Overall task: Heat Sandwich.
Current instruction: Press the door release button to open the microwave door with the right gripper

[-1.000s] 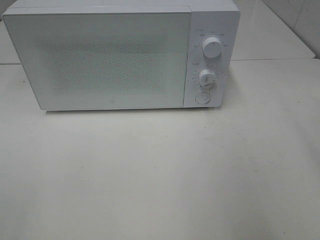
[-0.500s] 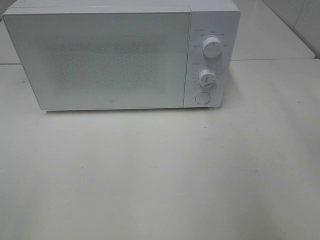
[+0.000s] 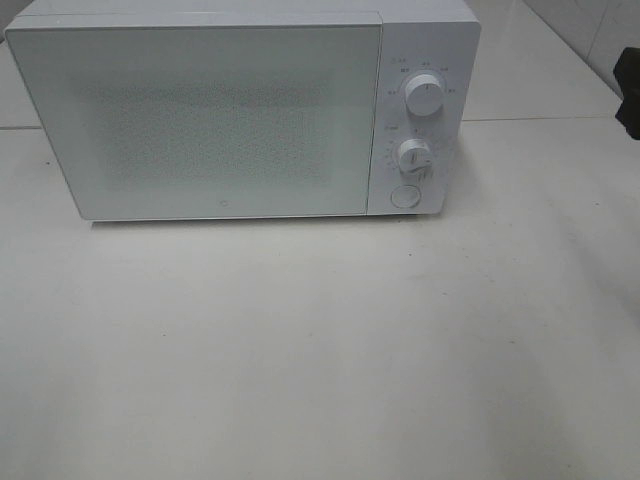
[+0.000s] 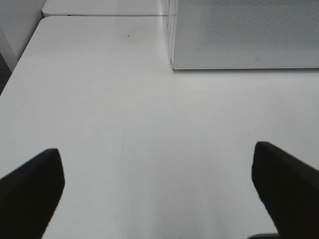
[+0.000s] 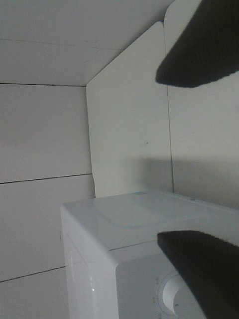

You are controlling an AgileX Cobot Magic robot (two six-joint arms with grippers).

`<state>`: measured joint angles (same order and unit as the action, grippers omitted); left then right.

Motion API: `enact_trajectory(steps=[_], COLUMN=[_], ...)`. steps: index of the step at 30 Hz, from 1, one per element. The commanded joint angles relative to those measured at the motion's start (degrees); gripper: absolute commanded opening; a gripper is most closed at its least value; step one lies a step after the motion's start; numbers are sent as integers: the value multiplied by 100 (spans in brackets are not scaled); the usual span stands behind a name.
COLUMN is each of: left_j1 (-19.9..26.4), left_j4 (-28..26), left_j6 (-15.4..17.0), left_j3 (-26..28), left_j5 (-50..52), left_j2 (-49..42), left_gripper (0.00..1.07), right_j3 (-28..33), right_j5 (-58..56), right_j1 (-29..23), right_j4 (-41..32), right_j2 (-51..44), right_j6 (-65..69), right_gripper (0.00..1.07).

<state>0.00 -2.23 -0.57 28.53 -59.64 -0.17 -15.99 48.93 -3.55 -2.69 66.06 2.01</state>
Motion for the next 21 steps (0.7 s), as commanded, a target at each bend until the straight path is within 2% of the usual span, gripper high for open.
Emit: enact_trajectory(steps=[1,7,8,10,12,21], left_j1=[0,0,0,0,0,0], left_j4=[-40,-40,-40,-40,-40,-40], left_j6=[-17,-17,-17,-17,-17,-17], left_j3=[-17,-17,-17,-17,-17,-17], left_j5=[29,29,29,29,29,29], left_j2=[-126,-126,-126,-126,-126,-126], left_gripper=[97,97,97,97,97,97], right_j3=[109,195,195,195,195,183], right_j5=[481,905,1129,1238,1593,2292], right_j1=[6,-659,-997,-1157,-1593,-2613], right_j4=[-80,-584,-900,-1020,-1444,-2320], right_j2=[229,699,928,1043,1369,2206], right_j6=[-86,-344,-561,-636,-831,-859], right_gripper=[76,76,76,76,76,76])
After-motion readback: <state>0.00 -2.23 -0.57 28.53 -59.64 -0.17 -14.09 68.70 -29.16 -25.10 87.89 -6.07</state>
